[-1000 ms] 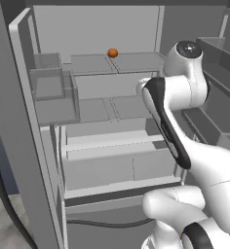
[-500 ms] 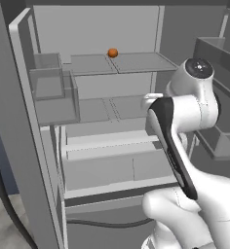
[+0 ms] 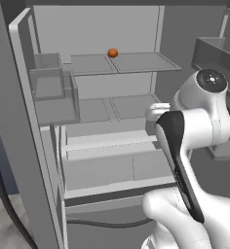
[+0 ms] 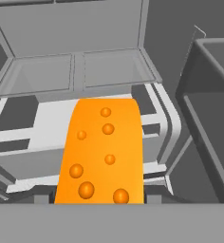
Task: Pick the cheese from the fridge and the cheese grater from the cabinet and place them next to the salad bowl.
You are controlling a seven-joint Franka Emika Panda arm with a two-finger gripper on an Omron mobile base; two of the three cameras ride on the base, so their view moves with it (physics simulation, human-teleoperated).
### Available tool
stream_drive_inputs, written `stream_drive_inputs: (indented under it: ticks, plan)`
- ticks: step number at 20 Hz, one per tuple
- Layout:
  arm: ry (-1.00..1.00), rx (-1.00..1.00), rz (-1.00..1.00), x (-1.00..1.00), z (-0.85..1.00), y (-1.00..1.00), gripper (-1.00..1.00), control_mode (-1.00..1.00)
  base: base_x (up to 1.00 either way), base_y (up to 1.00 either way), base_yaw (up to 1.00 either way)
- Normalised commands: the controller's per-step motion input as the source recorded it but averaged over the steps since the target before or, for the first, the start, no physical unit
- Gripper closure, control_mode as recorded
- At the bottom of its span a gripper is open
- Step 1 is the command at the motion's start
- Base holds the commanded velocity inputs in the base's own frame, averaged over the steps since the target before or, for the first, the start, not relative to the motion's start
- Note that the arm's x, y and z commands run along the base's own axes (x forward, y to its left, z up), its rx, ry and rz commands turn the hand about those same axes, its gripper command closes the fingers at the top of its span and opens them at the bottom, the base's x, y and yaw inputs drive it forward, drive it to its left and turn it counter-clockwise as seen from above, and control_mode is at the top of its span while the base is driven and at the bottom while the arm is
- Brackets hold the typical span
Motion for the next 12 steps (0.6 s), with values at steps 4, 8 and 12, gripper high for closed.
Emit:
stream_drive_inputs:
  ticks: [4, 8, 12]
  plan:
    - [0.0, 0.0, 0.0, -0.17, 0.0, 0.0, 1.0, 1.0, -0.2, 0.0, 0.0]
    - [0.0, 0.0, 0.0, 0.0, 0.0, 0.0, 1.0, 1.0, -0.6, 0.0, 0.0]
    - [0.0, 0.0, 0.0, 0.0, 0.0, 0.0, 1.0, 1.0, -0.68, 0.0, 0.0]
